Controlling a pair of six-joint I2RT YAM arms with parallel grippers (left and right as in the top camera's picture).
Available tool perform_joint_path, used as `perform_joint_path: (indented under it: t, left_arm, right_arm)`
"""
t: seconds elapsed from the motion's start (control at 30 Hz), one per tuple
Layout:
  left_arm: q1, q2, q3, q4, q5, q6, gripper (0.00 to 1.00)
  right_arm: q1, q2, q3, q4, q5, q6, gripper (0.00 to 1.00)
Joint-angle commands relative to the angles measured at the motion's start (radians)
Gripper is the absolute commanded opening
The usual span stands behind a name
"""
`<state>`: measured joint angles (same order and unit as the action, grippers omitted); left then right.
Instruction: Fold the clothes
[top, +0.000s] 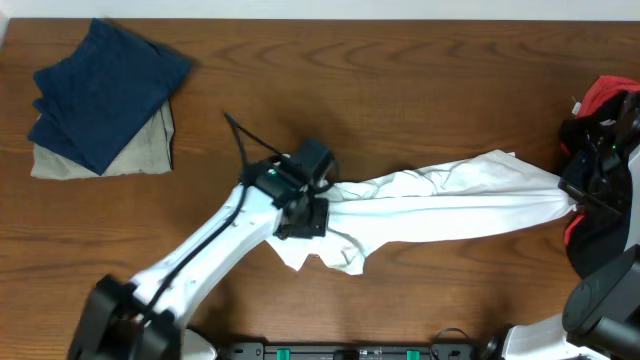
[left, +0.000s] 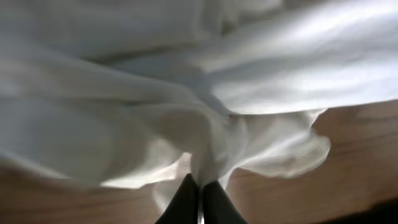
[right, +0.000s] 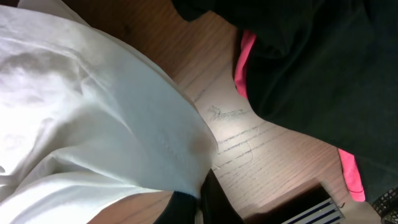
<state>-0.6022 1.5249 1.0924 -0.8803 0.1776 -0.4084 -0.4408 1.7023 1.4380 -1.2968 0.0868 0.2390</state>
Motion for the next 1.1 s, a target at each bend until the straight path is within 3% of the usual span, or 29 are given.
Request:
perform_joint_path:
  t: [0.0,0.17,0.37,0.53,0.87,1.07]
  left_arm:
    - [0.005,-0.116,0.067,-0.009,-0.128,0.036,0.06]
    - [0.071,-0.283,0.146,-0.008,-0.145,0.042,0.06]
    - [0.204,-0.43,0.262,-0.008,-0.145,0.042,0.06]
    - [0.308,-0.523,0.372,0.008,-0.145,0.057,0.06]
    - [0.436,-0.574,0.557,0.056,-0.144,0.069,0.06]
    - [0.438,-0.551,0.684,-0.056,-0.122,0.147,0.06]
  right_arm:
    - [0.002,-0.009,0.013,-0.009,0.003,-0.014,0.01]
    - [0.002,-0.009,0.02,-0.005,-0.201,-0.125,0.01]
    - [0.002,-0.01,0.089,-0.058,-0.223,-0.153,0.01]
    - [0.002,-0.01,0.262,-0.17,-0.231,-0.163,0.01]
    - [0.002,-0.011,0.697,-0.402,-0.286,-0.193,0.01]
    - [0.002,-0.114,0.777,-0.401,-0.284,-0.192,0.01]
